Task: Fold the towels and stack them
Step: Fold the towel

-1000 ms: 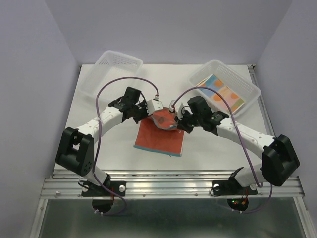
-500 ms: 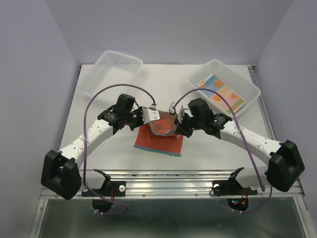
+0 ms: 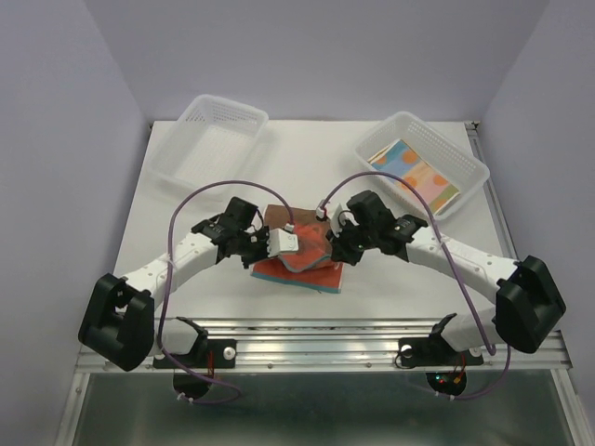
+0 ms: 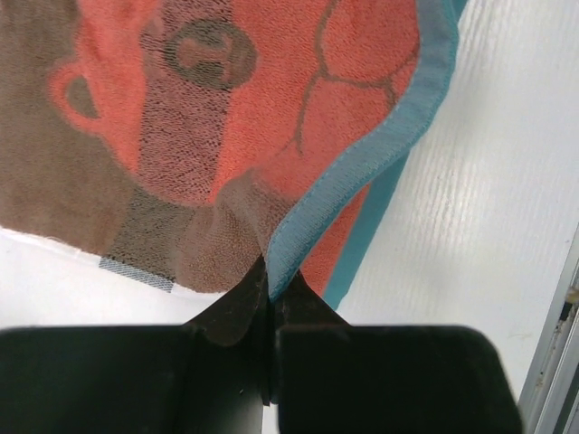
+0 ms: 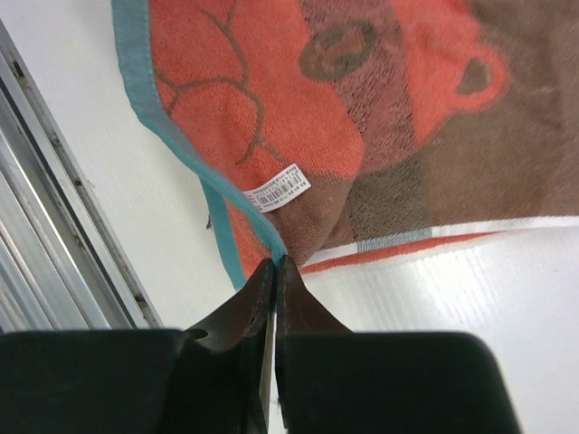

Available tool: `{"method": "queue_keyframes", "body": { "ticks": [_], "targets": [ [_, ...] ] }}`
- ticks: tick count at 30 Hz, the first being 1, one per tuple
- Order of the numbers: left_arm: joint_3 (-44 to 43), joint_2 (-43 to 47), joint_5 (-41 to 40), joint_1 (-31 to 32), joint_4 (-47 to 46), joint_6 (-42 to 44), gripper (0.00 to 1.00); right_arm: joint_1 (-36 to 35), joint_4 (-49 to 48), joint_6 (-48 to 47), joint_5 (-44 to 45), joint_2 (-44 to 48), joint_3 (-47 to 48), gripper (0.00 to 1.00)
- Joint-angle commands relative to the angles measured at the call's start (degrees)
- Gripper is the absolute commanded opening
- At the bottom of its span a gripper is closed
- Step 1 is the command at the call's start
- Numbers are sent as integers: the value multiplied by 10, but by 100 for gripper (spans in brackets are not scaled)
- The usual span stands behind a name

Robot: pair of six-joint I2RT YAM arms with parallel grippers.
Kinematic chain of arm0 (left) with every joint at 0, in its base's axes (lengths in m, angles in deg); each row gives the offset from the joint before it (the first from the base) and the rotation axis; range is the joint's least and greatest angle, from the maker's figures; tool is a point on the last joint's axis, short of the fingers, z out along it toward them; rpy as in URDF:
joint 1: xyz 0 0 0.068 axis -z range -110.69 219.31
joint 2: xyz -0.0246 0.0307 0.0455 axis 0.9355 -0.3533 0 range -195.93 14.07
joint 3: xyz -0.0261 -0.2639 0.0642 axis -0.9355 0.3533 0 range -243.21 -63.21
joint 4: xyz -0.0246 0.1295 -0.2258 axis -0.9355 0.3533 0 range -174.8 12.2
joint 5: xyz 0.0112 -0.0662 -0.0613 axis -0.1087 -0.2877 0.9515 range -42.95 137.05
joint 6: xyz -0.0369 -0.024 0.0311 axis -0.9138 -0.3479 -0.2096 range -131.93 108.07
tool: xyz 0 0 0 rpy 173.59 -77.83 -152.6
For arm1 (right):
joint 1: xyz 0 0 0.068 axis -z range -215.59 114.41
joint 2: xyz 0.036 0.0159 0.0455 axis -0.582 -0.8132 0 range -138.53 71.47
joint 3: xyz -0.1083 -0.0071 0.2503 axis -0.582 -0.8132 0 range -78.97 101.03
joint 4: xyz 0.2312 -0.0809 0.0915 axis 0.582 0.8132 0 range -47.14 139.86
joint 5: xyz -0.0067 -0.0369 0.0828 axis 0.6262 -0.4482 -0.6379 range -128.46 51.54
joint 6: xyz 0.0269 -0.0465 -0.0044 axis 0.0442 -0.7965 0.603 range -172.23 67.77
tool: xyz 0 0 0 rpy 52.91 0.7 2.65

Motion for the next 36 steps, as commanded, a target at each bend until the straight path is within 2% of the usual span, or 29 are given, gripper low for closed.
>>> {"method": "queue_keyframes", "body": {
  "ticks": [1,2,4,7,9,11,13,14,17,20,21,22,23,24,25,26,27,28,31,33,36],
  "targets": [
    [20,8,25,3,4,22,14,-4,5,23,-2,-20,-23,4],
    [21,6,22,3,5,25,14,-5,4,24,-6,-22,-24,5],
    [24,4,21,3,9,26,22,-5,-3,28,-13,-22,-29,9],
    [33,6,25,3,25,47,40,-6,-16,30,-34,-19,-44,17],
    [37,8,25,3,44,71,66,-6,-21,35,-45,-22,-54,32],
    [36,9,21,3,69,90,99,-8,-24,33,-64,-23,-65,40],
    [31,12,12,3,73,88,99,-10,-43,39,-65,-18,-74,47],
    [27,12,11,3,79,95,99,-10,-49,43,-58,-12,-79,56],
    [-2,17,-8,3,90,93,99,-10,-62,44,-50,9,-87,60],
    [-25,27,-29,3,50,49,99,-10,-86,69,-4,39,-95,65],
    [-27,34,-41,3,29,33,99,-10,-89,79,9,47,-97,76],
    [-28,35,-54,3,4,-6,99,-10,-95,88,23,55,-99,79],
    [-36,35,-87,3,-51,-29,99,-10,-109,99,57,70,-102,86],
    [-44,29,-102,3,-72,-44,99,-10,-113,118,73,78,-103,99],
    [-63,25,-137,3,-125,-97,99,-10,-126,129,94,85,-104,100],
    [-82,18,-147,3,-139,-118,99,-10,-131,176,155,104,-106,100],
    [-102,10,-154,3,-145,-133,99,-10,-137,192,177,114,-108,100],
    [-147,-8,-166,3,-159,-179,99,-10,-151,214,235,126,-113,100],
    [-248,-42,-164,2,-169,-242,99,-10,-175,293,317,171,-133,100],
    [-302,-67,-158,3,-169,-307,99,-10,-196,329,335,192,-154,100],
    [-426,-116,-135,4,-149,-359,99,-10,-198,373,398,190,-148,100]
  ]
}}
